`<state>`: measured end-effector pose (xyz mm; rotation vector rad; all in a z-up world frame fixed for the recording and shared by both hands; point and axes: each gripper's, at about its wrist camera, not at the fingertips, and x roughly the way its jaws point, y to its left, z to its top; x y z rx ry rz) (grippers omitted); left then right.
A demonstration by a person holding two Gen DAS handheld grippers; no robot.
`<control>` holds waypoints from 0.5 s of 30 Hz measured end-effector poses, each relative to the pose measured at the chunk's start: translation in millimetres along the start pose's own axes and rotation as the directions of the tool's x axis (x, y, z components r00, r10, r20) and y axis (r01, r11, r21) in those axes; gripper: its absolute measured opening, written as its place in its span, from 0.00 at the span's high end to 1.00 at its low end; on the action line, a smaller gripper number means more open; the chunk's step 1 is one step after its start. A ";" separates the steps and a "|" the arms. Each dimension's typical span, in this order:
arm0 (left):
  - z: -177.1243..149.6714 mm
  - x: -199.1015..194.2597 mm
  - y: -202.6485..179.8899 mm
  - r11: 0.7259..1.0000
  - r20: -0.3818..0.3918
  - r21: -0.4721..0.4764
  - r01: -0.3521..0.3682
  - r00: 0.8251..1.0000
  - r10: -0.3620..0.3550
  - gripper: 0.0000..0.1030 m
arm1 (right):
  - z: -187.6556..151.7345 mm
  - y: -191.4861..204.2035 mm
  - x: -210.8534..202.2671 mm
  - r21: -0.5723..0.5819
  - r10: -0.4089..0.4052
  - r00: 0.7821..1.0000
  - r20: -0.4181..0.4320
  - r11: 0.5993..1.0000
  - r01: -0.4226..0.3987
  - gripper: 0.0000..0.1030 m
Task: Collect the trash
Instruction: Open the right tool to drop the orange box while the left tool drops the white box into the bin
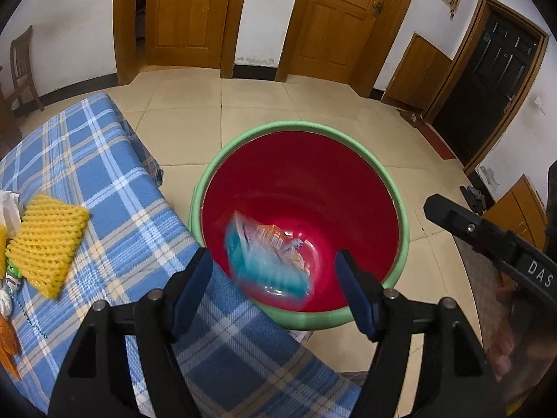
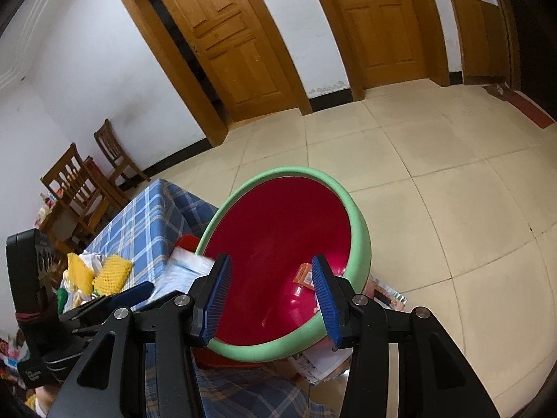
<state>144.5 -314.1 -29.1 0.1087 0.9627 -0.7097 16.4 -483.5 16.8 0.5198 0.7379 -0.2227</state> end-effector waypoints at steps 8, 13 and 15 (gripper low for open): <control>-4.6 -19.0 8.8 1.000 0.030 -0.022 -0.006 1.000 0.007 0.30 | 1.5 1.4 -6.2 0.003 -0.002 1.000 0.015 1.000 0.002 0.53; -7.9 -33.1 11.3 0.999 0.046 -0.033 -0.010 0.999 0.011 0.30 | -0.9 3.7 -7.9 0.000 -0.006 1.000 0.007 1.000 0.006 0.53; -9.4 -39.2 14.5 0.999 0.050 -0.045 0.000 0.999 0.002 0.30 | -2.3 5.6 -8.2 -0.003 -0.004 1.000 0.003 1.000 0.004 0.53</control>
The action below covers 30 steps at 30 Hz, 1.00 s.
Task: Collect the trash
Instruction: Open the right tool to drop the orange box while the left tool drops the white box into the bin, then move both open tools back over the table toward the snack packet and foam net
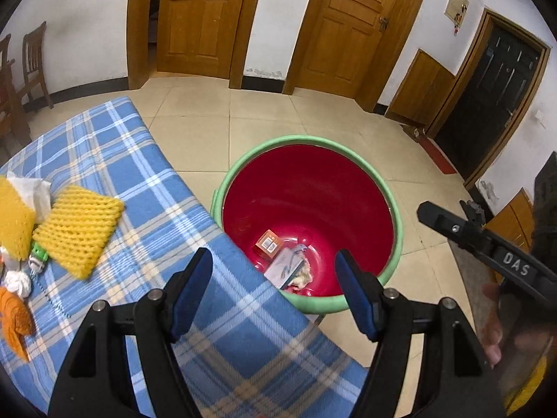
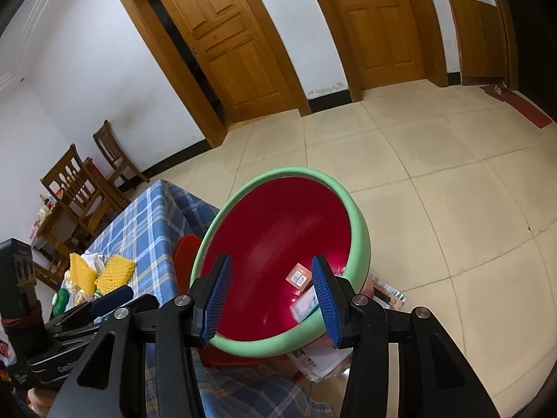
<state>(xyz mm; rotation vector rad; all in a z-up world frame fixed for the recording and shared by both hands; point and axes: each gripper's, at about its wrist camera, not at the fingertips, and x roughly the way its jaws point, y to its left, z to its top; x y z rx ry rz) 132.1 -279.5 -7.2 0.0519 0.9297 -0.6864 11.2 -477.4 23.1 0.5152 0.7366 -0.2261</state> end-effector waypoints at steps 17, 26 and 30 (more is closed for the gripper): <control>-13.8 -53.9 41.6 0.996 0.037 -0.067 -0.054 0.998 0.056 0.30 | -11.7 51.5 -2.8 -0.082 0.064 0.997 -0.036 0.994 -0.066 0.53; -20.3 -73.6 66.5 0.991 0.053 -0.105 -0.088 0.994 0.094 0.30 | -18.8 83.4 -1.5 -0.138 0.097 0.994 -0.060 0.985 -0.104 0.53; -24.1 -80.7 82.7 0.986 0.057 -0.131 -0.107 0.992 0.116 0.30 | -20.0 98.8 4.1 -0.159 0.111 0.991 -0.077 0.980 -0.122 0.53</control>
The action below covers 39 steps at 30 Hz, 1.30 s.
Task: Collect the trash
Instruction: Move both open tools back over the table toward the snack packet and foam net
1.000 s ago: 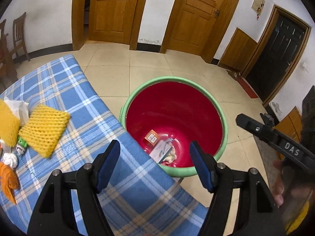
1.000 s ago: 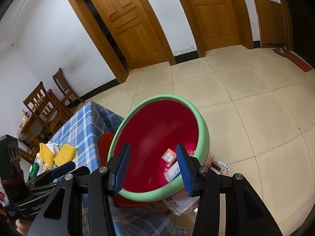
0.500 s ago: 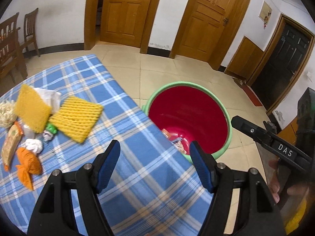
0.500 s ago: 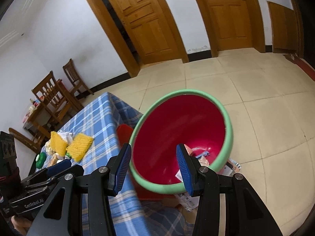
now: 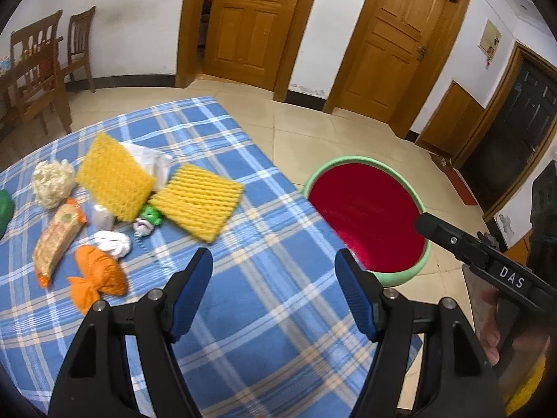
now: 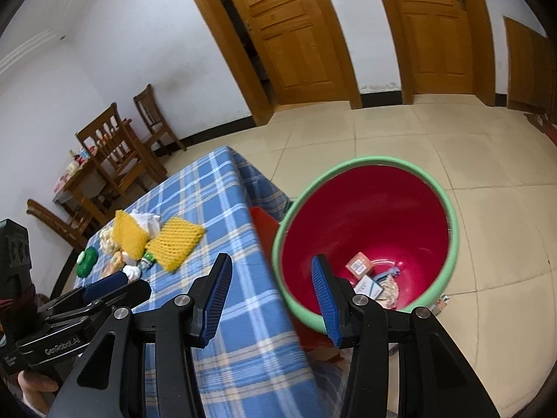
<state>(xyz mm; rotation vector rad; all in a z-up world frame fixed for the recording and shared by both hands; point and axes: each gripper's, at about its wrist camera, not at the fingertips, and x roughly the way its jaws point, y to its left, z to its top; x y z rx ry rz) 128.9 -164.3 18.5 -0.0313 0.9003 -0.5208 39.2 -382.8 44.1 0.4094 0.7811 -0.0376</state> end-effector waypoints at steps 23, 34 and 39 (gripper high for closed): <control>6.8 -7.6 94.0 0.988 0.009 -0.105 -0.109 0.994 0.111 0.30 | 3.7 61.0 46.0 -0.094 0.059 0.994 -0.093 0.993 -0.067 0.53; 4.8 -0.5 135.8 0.974 -0.017 -0.162 -0.156 0.988 0.155 0.30 | 8.6 75.2 68.9 -0.133 0.059 0.989 -0.137 0.988 -0.077 0.52; 2.0 7.2 153.1 0.964 -0.041 -0.192 -0.183 0.983 0.178 0.30 | 11.5 84.5 81.9 -0.159 0.067 0.985 -0.160 0.983 -0.092 0.44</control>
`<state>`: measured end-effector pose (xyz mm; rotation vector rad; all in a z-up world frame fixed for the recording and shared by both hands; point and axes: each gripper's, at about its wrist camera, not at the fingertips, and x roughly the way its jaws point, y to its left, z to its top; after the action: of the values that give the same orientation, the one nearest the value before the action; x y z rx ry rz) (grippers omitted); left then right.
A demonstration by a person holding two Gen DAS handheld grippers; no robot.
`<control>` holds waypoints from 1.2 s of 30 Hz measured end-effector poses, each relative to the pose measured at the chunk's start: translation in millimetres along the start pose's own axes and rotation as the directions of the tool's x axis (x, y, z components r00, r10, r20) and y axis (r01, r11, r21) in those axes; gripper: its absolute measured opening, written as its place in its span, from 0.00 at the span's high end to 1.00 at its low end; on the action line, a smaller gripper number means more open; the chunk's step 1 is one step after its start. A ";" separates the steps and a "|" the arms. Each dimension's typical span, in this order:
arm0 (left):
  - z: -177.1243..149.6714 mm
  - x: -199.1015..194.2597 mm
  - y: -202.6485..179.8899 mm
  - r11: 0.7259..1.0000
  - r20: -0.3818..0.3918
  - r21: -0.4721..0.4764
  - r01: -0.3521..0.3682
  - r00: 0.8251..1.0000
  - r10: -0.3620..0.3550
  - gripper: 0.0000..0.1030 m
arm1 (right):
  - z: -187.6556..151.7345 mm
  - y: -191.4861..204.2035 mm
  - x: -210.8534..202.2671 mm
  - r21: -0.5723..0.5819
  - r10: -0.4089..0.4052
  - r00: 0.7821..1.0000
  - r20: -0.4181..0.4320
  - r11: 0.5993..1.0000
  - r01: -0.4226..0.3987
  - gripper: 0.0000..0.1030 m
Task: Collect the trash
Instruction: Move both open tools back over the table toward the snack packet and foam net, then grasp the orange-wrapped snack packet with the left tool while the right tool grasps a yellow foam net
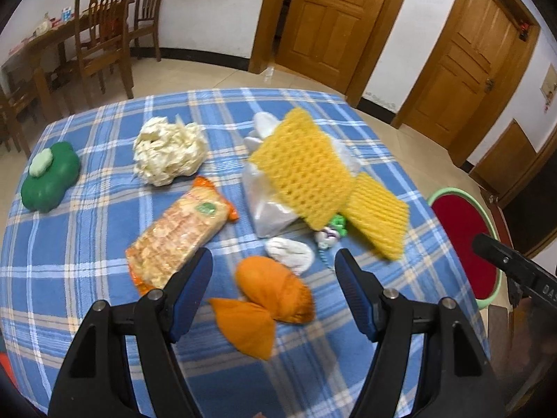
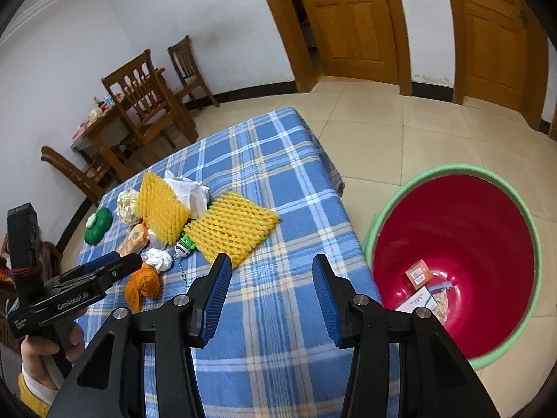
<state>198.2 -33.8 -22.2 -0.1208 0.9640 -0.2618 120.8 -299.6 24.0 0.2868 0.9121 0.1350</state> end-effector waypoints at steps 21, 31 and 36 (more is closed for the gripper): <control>14.2 14.9 47.1 0.993 0.003 -0.039 -0.109 0.994 0.109 0.33 | 16.5 29.9 68.2 -0.088 0.035 0.993 -0.112 0.995 -0.045 0.41; 15.9 30.2 51.5 0.990 -0.030 -0.020 -0.138 0.990 0.137 0.48 | 18.1 31.9 82.3 -0.091 -0.003 0.992 -0.123 0.996 -0.009 0.41; 14.4 37.0 51.6 0.989 -0.033 -0.018 -0.144 0.989 0.143 0.49 | 17.1 32.1 90.8 -0.086 -0.010 0.992 -0.129 0.996 -0.002 0.41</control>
<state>238.7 5.5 -54.7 -0.0651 1.0024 -0.1217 189.7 -250.8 -25.4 0.1978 1.0325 0.1904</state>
